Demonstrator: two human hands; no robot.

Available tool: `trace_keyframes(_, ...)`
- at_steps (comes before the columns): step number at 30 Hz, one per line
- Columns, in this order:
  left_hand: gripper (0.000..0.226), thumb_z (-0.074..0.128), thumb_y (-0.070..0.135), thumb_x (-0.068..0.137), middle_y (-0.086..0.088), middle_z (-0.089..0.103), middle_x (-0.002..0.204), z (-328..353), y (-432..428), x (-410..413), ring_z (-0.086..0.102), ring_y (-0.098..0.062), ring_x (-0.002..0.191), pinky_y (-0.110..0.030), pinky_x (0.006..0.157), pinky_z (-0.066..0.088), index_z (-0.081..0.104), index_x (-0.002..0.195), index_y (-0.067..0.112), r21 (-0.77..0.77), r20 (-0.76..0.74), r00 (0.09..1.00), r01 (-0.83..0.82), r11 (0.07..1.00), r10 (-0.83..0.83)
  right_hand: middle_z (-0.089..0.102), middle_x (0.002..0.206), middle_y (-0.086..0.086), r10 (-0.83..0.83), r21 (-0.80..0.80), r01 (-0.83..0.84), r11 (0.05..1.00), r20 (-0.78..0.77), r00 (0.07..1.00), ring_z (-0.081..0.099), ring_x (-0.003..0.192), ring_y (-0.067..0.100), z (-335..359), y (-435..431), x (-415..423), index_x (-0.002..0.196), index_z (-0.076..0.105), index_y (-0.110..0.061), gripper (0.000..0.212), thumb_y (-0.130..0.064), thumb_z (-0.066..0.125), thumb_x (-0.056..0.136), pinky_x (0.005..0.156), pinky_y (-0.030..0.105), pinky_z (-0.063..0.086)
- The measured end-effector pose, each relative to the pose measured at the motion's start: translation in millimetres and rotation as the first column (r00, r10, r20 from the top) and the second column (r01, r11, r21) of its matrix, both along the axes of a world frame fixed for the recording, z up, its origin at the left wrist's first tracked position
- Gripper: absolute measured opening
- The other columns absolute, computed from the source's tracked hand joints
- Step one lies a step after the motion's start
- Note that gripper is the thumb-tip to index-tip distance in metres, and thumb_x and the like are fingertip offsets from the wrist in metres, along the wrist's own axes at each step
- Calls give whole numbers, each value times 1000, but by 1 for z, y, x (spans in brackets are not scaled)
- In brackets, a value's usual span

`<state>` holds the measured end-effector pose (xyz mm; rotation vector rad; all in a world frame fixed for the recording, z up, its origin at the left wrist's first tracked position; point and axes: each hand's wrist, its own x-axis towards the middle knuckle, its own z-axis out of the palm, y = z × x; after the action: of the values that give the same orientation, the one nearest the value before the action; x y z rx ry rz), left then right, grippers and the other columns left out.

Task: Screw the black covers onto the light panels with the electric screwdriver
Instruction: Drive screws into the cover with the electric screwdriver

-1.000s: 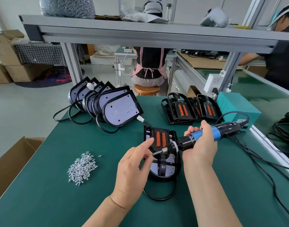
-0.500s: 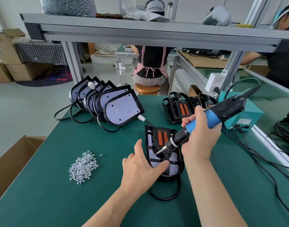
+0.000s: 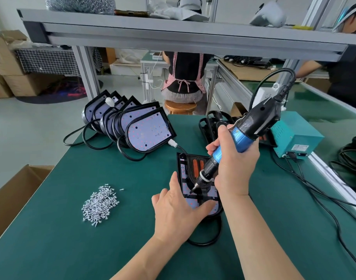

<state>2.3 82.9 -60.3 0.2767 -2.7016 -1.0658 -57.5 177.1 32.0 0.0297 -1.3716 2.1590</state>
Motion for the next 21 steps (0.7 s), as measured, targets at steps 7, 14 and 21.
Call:
trace_keyframes(7, 128, 43, 88, 49, 19, 51, 102, 1, 0, 1, 48, -11, 111, -26, 100, 21, 20, 154, 18, 16, 21, 1000, 6, 1000, -7, 57, 65, 7, 28, 26, -28, 999, 0, 1000, 60, 50, 21, -1, -2, -1, 99, 54, -7, 27, -18, 73, 84, 54, 30, 52)
trace_keyframes(14, 118, 45, 87, 48, 19, 61, 110, -2, -1, 0, 49, -9, 111, -28, 104, 22, 36, 145, 21, 43, 5, 1000, 14, 999, -14, 58, 62, 4, 121, 73, -122, 990, 18, 992, 60, 49, 21, 2, -8, -5, 101, 55, -7, 30, -22, 73, 82, 55, 33, 52)
trace_keyframes(21, 107, 44, 86, 49, 19, 63, 103, -2, -1, 0, 53, -9, 104, -29, 102, 26, 42, 137, 25, 20, -18, 1000, 12, 1000, -12, 57, 64, 12, 202, 222, -196, 955, -6, 979, 60, 48, 22, 5, -20, -8, 97, 56, -10, 25, -19, 73, 82, 53, 28, 51)
